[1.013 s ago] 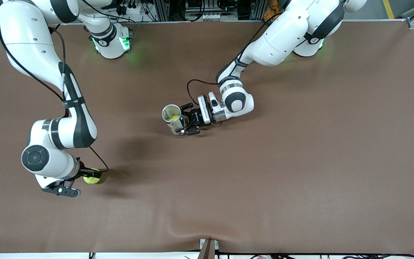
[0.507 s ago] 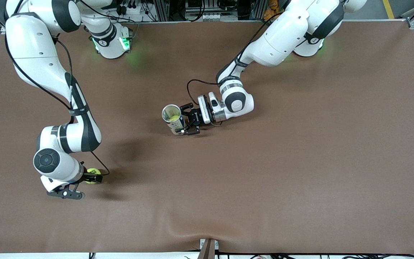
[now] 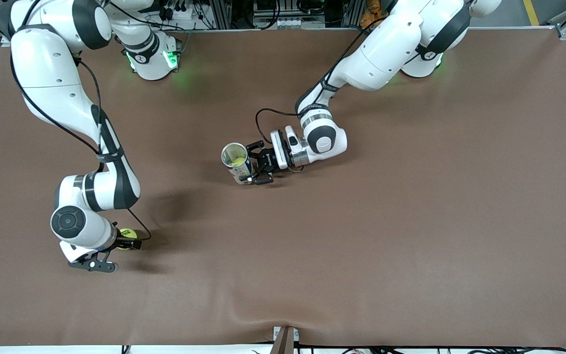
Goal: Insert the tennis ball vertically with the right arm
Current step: 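Grasp the second tennis ball with the right gripper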
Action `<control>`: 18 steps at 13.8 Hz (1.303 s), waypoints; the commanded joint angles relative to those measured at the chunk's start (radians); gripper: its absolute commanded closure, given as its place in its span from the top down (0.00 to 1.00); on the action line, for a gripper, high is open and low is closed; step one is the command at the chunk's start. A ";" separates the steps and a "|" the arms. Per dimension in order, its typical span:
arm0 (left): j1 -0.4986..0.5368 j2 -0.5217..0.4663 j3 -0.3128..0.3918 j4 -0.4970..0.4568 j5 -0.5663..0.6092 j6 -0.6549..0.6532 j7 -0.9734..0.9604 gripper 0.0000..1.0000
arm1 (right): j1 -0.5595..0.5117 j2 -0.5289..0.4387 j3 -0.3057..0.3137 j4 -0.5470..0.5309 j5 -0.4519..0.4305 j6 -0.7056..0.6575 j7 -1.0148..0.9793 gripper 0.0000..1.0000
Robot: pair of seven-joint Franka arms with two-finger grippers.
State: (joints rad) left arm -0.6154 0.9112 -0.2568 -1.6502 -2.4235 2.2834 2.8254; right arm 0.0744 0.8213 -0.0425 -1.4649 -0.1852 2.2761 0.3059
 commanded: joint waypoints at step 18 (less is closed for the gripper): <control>0.009 0.025 -0.019 -0.022 -0.065 0.018 0.309 0.75 | 0.278 -0.295 0.073 0.009 0.256 -0.536 0.531 0.05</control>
State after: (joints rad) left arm -0.6154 0.9111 -0.2567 -1.6508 -2.4235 2.2828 2.8254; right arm 0.2954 0.5502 0.0374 -1.4513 0.0217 1.7794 0.7208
